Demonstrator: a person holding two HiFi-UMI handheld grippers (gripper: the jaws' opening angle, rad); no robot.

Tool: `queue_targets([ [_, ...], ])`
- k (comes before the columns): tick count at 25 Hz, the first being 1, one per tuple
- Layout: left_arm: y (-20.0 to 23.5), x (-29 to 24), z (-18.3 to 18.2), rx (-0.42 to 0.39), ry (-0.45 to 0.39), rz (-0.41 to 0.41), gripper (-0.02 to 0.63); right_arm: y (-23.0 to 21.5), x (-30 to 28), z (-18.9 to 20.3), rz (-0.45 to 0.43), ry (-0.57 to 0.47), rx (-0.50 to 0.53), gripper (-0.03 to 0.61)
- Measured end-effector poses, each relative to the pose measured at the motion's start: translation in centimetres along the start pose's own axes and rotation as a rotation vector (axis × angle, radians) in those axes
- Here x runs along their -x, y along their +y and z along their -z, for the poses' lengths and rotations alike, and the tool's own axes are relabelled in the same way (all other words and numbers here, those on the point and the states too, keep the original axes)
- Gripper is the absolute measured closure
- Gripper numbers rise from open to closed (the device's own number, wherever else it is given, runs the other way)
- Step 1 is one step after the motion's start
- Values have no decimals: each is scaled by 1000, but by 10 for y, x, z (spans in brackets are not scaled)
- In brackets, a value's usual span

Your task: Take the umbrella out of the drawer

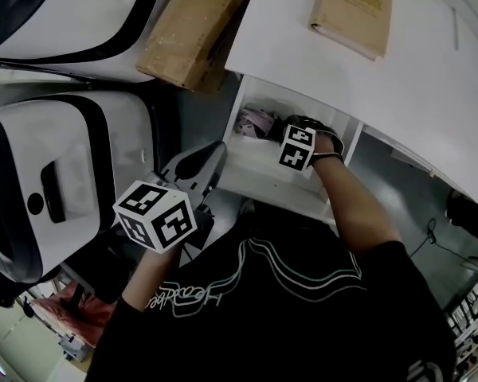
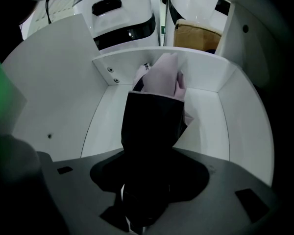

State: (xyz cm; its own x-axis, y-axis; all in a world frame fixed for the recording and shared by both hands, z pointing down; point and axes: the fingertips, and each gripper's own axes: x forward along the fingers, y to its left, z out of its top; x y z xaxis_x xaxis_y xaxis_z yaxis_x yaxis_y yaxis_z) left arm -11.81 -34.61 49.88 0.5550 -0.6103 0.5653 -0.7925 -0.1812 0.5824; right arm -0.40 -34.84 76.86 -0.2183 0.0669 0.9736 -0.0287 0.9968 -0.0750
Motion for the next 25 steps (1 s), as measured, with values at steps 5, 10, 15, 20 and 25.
queue_targets([
  [5, -1, 8, 7, 2, 2, -5, 594, 3, 3, 1, 26, -2, -19, 367],
  [10, -7, 23, 12, -4, -9, 0, 594, 13, 15, 4, 36, -6, -55, 368],
  [15, -21, 35, 12, -18, -55, 32, 594, 17, 47, 16, 79, -17, -100, 368],
  [20, -44, 58, 22, -47, -71, 65, 594, 33, 95, 11, 140, -91, -162, 368],
  [25, -68, 83, 33, -96, -86, 108, 594, 56, 155, -1, 244, -202, -229, 368],
])
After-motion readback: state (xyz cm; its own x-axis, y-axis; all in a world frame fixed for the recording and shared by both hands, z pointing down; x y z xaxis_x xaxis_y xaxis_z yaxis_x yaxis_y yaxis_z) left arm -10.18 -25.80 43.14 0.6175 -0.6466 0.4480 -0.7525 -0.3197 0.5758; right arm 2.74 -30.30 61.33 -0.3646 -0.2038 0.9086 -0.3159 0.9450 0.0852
